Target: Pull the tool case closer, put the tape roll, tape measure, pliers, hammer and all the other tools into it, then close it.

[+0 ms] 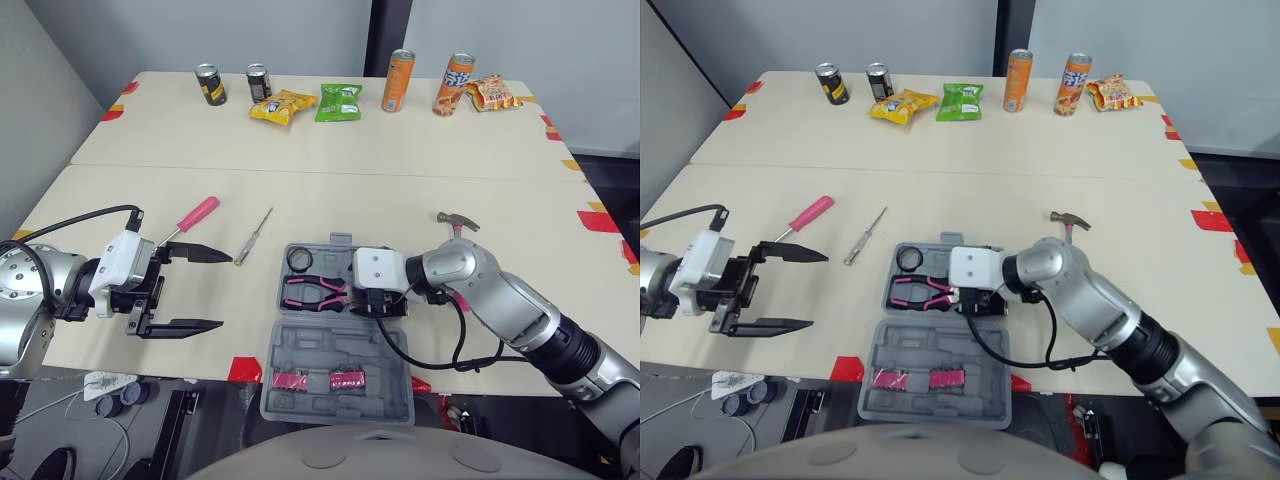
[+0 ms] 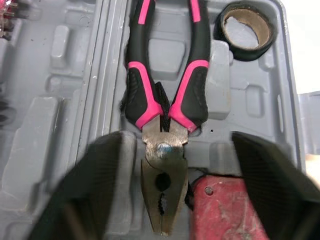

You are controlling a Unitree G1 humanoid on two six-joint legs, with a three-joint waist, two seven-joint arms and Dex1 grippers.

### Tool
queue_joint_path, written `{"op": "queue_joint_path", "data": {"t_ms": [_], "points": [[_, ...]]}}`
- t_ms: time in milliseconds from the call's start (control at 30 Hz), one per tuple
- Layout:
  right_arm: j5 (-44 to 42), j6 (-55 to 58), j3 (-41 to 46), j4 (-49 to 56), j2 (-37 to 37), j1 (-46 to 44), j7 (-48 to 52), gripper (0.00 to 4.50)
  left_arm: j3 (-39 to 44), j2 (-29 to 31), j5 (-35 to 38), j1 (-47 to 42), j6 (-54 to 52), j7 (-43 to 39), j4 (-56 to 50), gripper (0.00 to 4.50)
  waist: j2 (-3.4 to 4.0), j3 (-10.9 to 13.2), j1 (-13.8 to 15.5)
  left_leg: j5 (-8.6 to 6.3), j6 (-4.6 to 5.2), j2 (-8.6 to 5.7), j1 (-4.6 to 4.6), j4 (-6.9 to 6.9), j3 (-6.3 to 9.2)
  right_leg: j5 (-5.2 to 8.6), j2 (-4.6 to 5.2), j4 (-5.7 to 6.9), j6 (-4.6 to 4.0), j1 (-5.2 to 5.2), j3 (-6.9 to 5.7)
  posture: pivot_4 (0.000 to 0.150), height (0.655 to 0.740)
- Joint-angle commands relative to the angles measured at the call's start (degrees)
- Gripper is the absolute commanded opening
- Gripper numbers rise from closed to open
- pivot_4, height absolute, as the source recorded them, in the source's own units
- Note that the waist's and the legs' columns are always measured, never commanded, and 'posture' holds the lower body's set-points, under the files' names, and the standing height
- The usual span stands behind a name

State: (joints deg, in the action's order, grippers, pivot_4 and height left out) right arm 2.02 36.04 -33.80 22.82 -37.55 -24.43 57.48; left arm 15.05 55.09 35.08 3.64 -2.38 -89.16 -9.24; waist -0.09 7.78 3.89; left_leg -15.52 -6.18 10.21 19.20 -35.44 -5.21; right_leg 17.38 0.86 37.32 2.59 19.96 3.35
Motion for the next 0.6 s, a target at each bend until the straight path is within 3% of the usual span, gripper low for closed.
{"op": "queue_joint_path", "data": {"t_ms": [33,167,267,600], "points": [[-3.4,-1.0,4.2,1.2,0.4,0.5,0.8,4.48,0.5,0.2,0.0,0.2,0.8,-1.3,-0.4,4.5,0.0,0.0,0.0,0.0,0.0,0.0,0.0,0.0,0.0,0.0,0.0,0.0,0.0,0.0,0.01,0.15,0.74],[-9.4,-4.2,8.9,-0.8,4.6,2.2,0.0,4.48,0.6,0.1,0.1,0.4,0.8,-1.1,-0.5,4.5,-0.01,0.0,0.0,0.0,0.0,0.0,0.01,0.0,0.0,0.0,0.0,0.01,0.0,0.0,0.01,0.15,0.74],[-11.9,-7.7,12.2,-4.8,9.0,3.7,-1.9,3.74,0.5,0.0,0.1,0.5,0.9,-1.0,-0.4,4.5,-0.02,0.0,0.0,-0.01,-0.01,0.02,0.01,-0.02,-0.01,0.02,0.01,0.1,-0.05,0.03,0.01,0.15,0.74],[-11.4,-24.2,11.5,-17.6,11.4,7.1,1.5,0.35,1.0,0.0,0.2,0.9,0.9,-0.8,-0.6,4.5,-0.05,0.0,-0.3,-0.01,-0.02,0.01,0.06,-0.11,0.01,0.04,0.03,0.16,-0.08,0.06,-0.02,0.15,0.74]]}}
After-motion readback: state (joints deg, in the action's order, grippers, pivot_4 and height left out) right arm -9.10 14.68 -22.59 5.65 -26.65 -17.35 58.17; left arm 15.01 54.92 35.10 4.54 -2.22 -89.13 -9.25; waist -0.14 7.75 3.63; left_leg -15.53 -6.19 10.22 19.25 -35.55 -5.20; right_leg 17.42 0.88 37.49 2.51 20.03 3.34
